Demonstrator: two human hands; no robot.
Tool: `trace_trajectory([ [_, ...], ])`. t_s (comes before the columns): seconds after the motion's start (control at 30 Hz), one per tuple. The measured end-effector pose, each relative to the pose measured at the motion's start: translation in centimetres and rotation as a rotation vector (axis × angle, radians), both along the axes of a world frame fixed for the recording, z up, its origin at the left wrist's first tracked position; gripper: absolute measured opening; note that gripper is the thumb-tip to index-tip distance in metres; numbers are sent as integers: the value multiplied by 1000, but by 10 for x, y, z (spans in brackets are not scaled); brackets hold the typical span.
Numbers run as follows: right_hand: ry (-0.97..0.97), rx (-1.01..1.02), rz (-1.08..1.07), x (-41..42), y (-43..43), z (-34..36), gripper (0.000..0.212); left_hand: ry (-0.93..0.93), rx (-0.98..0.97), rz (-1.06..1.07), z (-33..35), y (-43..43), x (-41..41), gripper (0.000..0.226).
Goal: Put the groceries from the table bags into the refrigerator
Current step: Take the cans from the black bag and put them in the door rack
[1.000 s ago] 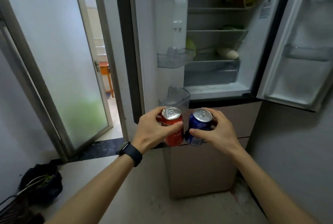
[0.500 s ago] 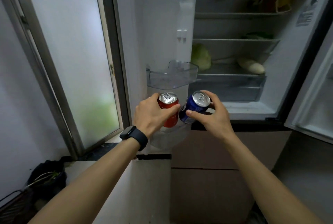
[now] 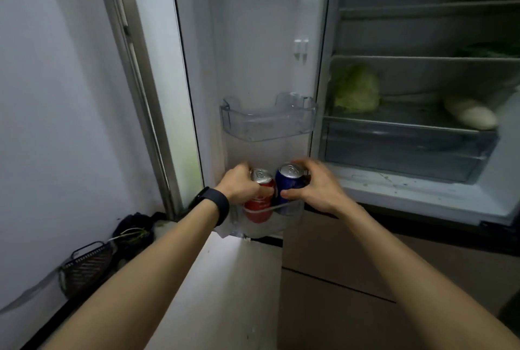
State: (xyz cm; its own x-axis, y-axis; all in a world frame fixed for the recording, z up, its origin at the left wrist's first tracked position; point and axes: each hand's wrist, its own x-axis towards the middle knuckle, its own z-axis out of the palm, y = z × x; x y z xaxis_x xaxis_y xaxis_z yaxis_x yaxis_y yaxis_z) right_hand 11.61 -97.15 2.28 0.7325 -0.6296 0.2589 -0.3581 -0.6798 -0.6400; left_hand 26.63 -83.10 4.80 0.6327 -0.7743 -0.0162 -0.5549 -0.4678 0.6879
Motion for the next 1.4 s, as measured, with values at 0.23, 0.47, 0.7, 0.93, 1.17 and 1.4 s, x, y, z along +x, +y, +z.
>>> trace_trajectory([
  [0.23, 81, -88, 86, -1, -14, -11, 85, 5, 78, -39, -2, -8, -8, 60],
  [0.47, 39, -17, 52, -8, -13, -16, 91, -376, 221, -51, 1, -7, -18, 77],
  [0.7, 12, -60, 57, -5, -7, -12, 73, -444, 201, 0, -4, -4, -21, 69],
  [0.93, 62, -14, 113, 6, -10, -4, 71, -284, 162, 24, 2, -4, -13, 60],
  [1.17, 19, -66, 73, 4, -11, -7, 87, -372, 221, -2, 1, -10, -12, 64],
  [1.4, -23, -53, 52, -1, -7, -15, 92, -441, 223, 13, -4, -10, -15, 65],
])
